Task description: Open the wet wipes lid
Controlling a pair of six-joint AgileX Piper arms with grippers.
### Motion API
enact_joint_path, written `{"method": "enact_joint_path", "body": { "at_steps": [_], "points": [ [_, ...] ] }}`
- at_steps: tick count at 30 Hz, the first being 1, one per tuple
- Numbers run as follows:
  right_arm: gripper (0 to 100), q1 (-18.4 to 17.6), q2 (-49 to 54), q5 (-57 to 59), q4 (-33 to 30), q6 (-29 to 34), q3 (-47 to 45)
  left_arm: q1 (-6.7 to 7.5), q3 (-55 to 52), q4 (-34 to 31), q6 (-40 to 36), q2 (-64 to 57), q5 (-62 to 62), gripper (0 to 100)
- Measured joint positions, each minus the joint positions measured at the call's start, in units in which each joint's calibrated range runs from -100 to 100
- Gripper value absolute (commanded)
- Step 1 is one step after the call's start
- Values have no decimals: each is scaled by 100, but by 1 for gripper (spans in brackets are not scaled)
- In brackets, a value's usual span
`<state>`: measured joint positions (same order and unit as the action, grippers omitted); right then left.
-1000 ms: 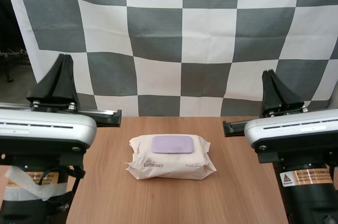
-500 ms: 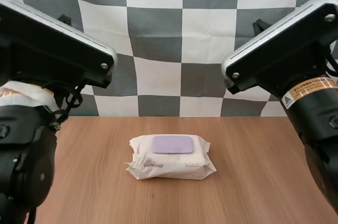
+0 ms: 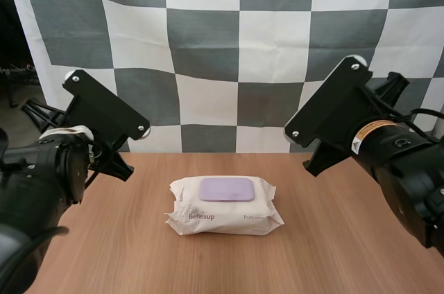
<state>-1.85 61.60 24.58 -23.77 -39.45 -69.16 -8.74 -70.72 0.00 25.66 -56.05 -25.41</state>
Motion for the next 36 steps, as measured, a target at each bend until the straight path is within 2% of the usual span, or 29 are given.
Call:
{"method": "enact_joint_path", "body": {
  "at_steps": [4,7,13,17,22,26,29,31,33,36],
  "points": [
    [0,-175,-448,883,382,-318,0,0,0,574,81,435,-811,0],
    [0,-365,-742,1186,622,-516,0,0,0,1211,506,756,-1729,0],
    [0,-726,-1261,2191,507,-823,0,0,13,2238,1406,1063,-3001,0],
    [0,-741,-1398,2262,493,-804,0,0,13,2916,1996,1105,-3728,0],
    [0,-741,-1398,2163,493,-794,0,0,13,3706,2750,1105,-3596,0],
    [0,-741,-1398,1989,493,-794,0,0,13,3882,3330,1155,-3172,0],
    [0,-741,-1398,1928,493,-794,0,0,13,4092,3603,1413,-3300,0],
    [0,-741,-1398,1970,493,-794,0,0,13,4198,3628,1697,-3418,7],
    [0,-741,-1398,1970,493,-794,0,-48,13,4212,3628,2006,-3399,20],
    [0,-741,-1398,1970,493,-794,0,-166,13,4177,3667,2517,-3399,46]
  ]
}}
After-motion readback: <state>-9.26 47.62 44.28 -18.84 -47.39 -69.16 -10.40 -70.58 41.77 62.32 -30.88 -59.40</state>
